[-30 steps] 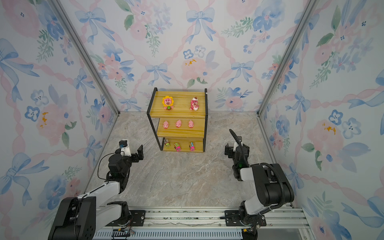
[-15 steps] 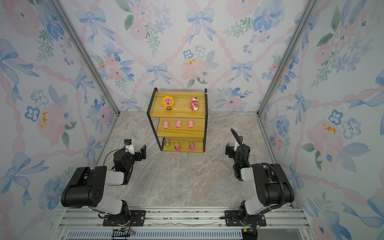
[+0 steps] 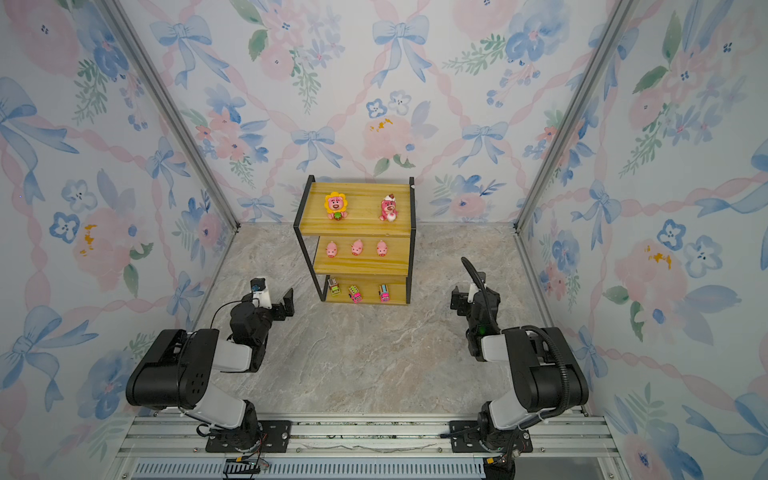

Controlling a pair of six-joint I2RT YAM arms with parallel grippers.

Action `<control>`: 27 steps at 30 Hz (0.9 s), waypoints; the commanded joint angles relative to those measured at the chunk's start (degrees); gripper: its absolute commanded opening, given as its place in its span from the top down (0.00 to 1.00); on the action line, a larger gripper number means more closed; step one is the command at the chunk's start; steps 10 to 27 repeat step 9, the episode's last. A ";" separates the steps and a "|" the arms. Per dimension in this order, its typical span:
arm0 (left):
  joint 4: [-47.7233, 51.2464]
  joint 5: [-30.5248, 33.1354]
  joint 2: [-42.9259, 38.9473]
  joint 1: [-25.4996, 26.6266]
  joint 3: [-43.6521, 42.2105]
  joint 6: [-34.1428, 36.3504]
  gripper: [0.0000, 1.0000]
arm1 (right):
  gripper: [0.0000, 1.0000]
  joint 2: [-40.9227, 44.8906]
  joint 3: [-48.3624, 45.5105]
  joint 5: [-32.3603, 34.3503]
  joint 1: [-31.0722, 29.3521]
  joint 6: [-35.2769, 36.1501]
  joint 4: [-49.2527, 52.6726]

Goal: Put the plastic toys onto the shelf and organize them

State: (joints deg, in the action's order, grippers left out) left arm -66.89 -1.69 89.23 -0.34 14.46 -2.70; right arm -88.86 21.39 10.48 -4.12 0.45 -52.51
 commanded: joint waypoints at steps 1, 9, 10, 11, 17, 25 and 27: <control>-1.74 1.60 0.67 0.40 -0.32 1.03 0.02 | 0.03 0.00 1.20 -0.76 0.43 -0.81 0.57; -1.73 2.78 0.35 1.03 -0.55 1.36 0.02 | 0.03 0.07 1.03 -0.68 0.43 -0.71 0.33; -1.73 2.78 0.35 1.03 -0.55 1.36 0.02 | 0.03 0.07 1.03 -0.68 0.43 -0.71 0.33; -1.73 2.78 0.35 1.03 -0.55 1.36 0.02 | 0.03 0.07 1.03 -0.68 0.43 -0.71 0.33; -1.73 2.78 0.35 1.03 -0.55 1.36 0.02 | 0.03 0.07 1.03 -0.68 0.43 -0.71 0.33; -1.73 2.78 0.35 1.03 -0.55 1.36 0.02 | 0.03 0.07 1.03 -0.68 0.43 -0.71 0.33; -1.73 2.78 0.35 1.03 -0.55 1.36 0.02 | 0.03 0.07 1.03 -0.68 0.43 -0.71 0.33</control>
